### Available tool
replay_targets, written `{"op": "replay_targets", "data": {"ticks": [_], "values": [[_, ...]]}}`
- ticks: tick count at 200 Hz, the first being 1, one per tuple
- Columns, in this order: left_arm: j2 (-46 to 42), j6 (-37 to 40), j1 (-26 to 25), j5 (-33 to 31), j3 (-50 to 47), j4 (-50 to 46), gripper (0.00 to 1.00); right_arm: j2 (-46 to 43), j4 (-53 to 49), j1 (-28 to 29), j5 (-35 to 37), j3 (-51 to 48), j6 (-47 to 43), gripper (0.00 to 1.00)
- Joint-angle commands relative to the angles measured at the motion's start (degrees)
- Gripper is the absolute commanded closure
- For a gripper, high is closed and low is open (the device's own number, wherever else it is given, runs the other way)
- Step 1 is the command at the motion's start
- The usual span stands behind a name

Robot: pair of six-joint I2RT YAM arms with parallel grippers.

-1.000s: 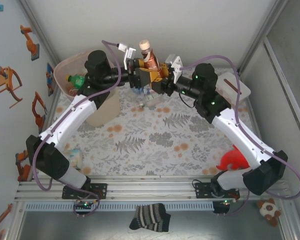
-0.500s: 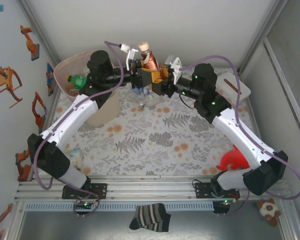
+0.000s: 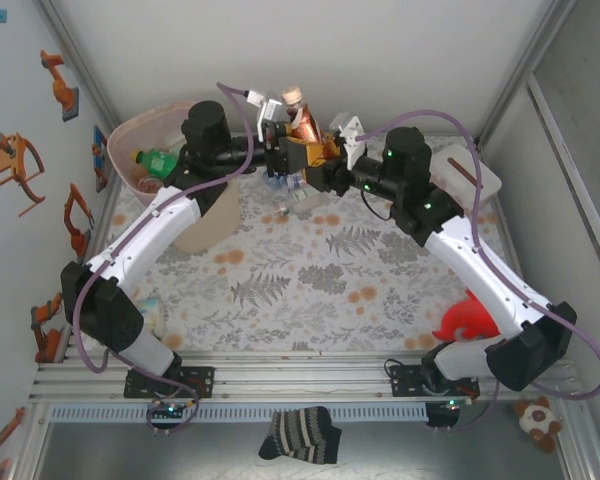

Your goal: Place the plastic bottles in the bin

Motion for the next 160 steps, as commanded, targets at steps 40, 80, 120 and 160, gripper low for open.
{"op": "replay_targets", "data": {"ticks": [40, 80, 120, 160], "values": [[-0.05, 1.16, 0.26, 0.34, 2.74, -3.30, 0.49, -2.62, -1.15, 0.36, 1.45, -0.62, -3.16, 0.28], [-1.94, 4.02, 4.02, -2.00, 5.06, -9.97, 0.49, -6.69, -3.31, 0.36, 4.71, -3.51, -3.37, 0.21], [-6.21, 6.83, 12.11, -9.49, 6.03, -19.55, 0.53, -9.31, -6.18, 0.34, 6.43, -5.17, -4.62, 0.20], [-9.04, 9.44, 21.99, -19.37, 8.43, -35.23, 0.54, -9.17, -6.68, 0.29, 6.20, -5.01, -5.17, 0.20]]}}
